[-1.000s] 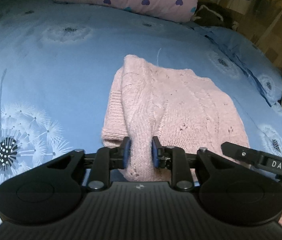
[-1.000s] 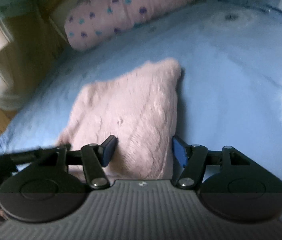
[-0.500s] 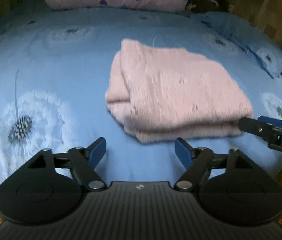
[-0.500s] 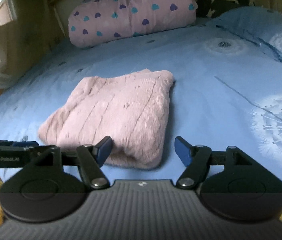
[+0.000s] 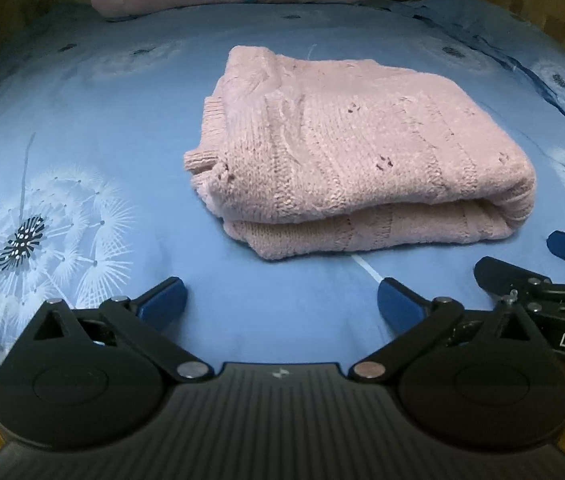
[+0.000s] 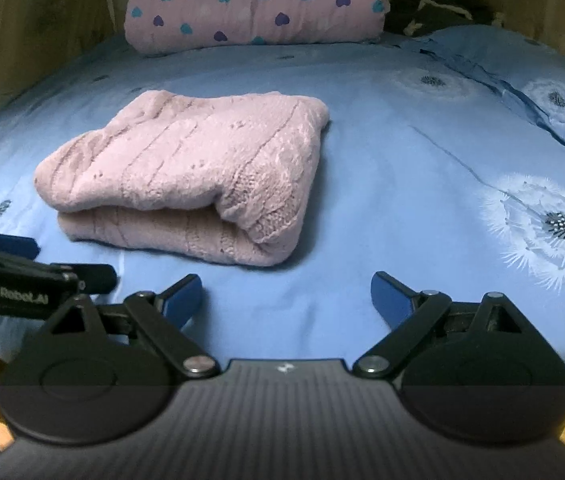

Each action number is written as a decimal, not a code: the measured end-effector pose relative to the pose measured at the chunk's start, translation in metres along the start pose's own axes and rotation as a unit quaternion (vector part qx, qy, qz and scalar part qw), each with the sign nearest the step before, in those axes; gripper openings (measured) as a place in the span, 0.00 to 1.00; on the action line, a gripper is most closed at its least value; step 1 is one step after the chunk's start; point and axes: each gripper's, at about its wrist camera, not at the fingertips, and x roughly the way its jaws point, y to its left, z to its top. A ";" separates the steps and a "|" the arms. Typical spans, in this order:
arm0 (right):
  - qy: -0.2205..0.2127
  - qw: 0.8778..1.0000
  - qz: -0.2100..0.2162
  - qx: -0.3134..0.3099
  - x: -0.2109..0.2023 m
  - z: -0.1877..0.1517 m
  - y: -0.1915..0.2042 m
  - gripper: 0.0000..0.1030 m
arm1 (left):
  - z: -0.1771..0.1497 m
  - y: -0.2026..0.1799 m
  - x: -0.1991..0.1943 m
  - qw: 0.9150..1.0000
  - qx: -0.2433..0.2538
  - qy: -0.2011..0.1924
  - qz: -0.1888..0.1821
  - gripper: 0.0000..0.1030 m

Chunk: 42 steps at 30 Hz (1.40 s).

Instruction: Fold small clothes

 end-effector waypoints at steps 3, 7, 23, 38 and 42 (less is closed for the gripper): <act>-0.002 1.000 -0.001 0.009 0.001 -0.001 -0.001 0.90 | 0.000 -0.001 0.000 1.000 -0.003 -0.001 0.003 1.00; -0.004 1.000 -0.004 0.010 0.002 -0.003 0.001 0.91 | 0.000 -0.002 0.000 1.000 -0.004 -0.001 0.005 1.00; -0.007 1.000 -0.004 0.007 0.003 -0.003 0.000 0.92 | -0.001 -0.003 0.002 1.000 -0.008 -0.003 0.009 1.00; -0.007 1.000 -0.004 0.006 0.003 -0.004 0.001 0.92 | -0.001 -0.002 0.003 1.000 -0.009 -0.004 0.010 1.00; -0.007 1.000 -0.004 0.006 0.003 -0.004 0.001 0.92 | -0.002 -0.002 0.003 1.000 -0.008 -0.004 0.010 1.00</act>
